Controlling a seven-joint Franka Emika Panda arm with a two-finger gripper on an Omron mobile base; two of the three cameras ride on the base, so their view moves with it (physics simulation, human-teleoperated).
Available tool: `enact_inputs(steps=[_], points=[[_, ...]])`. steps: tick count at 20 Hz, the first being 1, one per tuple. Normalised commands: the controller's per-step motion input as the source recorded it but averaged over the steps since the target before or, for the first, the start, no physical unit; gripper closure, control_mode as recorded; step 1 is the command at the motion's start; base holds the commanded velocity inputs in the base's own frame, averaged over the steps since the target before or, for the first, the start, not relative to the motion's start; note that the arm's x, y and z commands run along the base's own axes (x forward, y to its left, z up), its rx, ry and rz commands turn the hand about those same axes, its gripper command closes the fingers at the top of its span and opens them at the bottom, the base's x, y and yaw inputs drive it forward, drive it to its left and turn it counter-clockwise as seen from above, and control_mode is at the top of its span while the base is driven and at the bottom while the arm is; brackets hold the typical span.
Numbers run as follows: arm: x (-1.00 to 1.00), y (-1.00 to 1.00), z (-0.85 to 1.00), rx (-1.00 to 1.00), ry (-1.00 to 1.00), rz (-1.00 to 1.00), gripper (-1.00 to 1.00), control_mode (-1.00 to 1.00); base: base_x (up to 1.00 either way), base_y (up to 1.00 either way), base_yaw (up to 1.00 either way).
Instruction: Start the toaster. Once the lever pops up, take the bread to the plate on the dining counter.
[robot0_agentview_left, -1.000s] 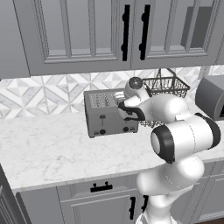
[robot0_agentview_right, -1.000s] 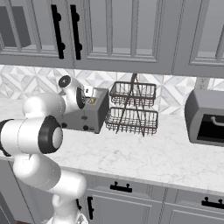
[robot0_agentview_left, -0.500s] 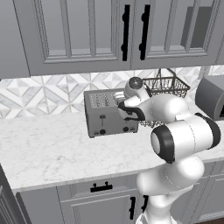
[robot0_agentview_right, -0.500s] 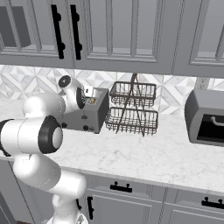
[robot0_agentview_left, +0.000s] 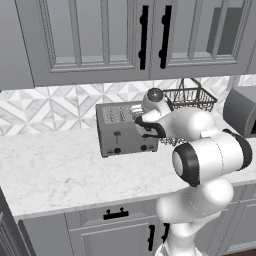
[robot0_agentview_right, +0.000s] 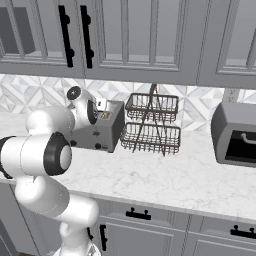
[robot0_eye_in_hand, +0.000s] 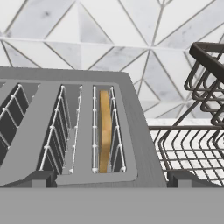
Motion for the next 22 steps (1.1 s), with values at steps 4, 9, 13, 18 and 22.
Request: enact_inputs(steps=[4, 9, 13, 18, 22], points=[[0.0, 0.0, 0.0, 0.0, 0.0, 0.0, -1.0, -1.0, 0.0, 0.0, 0.0], [0.0, 0.0, 0.0, 0.0, 0.0, 0.0, -1.0, -1.0, 0.0, 0.0, 0.0], [0.0, 0.0, 0.0, 0.0, 0.0, 0.0, -1.0, -1.0, 0.0, 0.0, 0.0], [0.0, 0.0, 0.0, 0.0, 0.0, 0.0, -1.0, -1.0, 0.0, 0.0, 0.0], [0.0, 0.0, 0.0, 0.0, 0.0, 0.0, -1.0, -1.0, 0.0, 0.0, 0.0]])
